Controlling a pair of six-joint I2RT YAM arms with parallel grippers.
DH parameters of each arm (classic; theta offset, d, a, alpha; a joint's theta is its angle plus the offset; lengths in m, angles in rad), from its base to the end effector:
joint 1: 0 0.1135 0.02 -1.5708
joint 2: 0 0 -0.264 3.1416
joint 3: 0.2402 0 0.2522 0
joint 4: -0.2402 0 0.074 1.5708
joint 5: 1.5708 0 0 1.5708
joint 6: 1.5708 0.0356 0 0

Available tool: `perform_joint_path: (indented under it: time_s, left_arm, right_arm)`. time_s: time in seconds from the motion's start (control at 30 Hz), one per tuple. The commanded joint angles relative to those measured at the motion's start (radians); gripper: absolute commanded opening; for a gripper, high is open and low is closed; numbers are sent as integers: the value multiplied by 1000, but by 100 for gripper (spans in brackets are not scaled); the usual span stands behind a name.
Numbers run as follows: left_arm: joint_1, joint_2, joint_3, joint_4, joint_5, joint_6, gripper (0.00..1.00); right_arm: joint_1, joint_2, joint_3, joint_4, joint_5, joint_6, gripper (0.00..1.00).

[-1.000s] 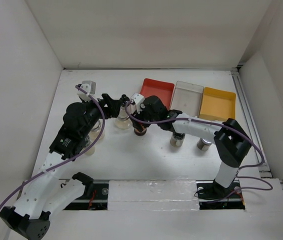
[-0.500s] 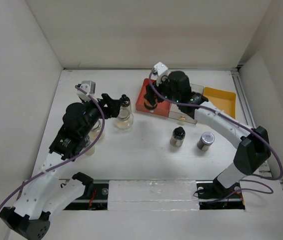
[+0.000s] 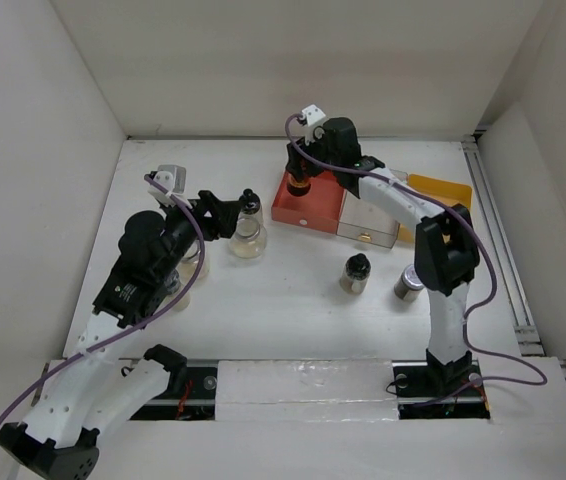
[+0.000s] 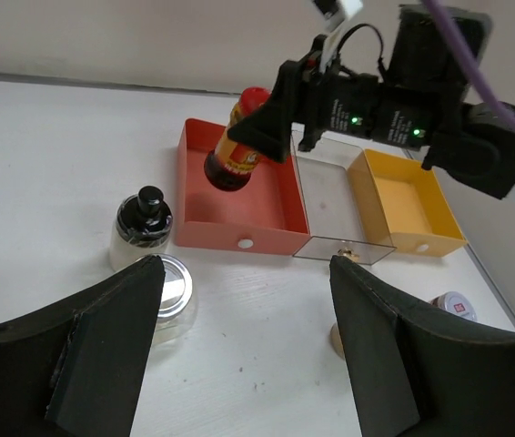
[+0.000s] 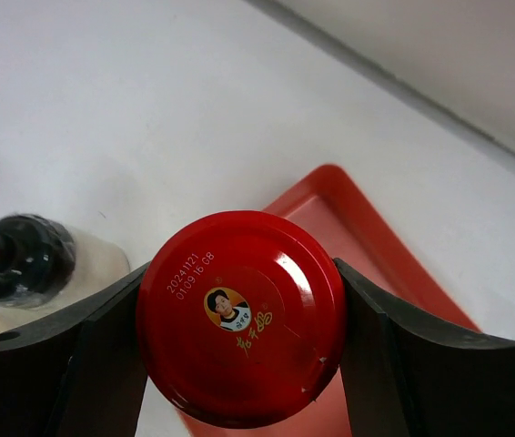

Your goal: Organize the condiment bottles

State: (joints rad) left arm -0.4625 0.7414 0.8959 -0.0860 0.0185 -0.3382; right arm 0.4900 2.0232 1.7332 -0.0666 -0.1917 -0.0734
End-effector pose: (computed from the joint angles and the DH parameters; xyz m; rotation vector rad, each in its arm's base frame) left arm 0.1496 -0.0753 0.3963 0.1107 1.5338 -0.6550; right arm 0.4286 0.2363 0.3004 -0.6651 1.8312 0.4621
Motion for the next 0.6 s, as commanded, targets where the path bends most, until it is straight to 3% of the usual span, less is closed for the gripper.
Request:
perform_joint_path:
  time_s: [0.0,0.57]
  left_arm:
    - [5,-11,-9,52,15,7,70]
    - [5,7,-9,52,24,7,70]
  right_arm:
    - [-14,-9,130,122,-25,3,48]
    - [-14,183,266,113,95,-46,48]
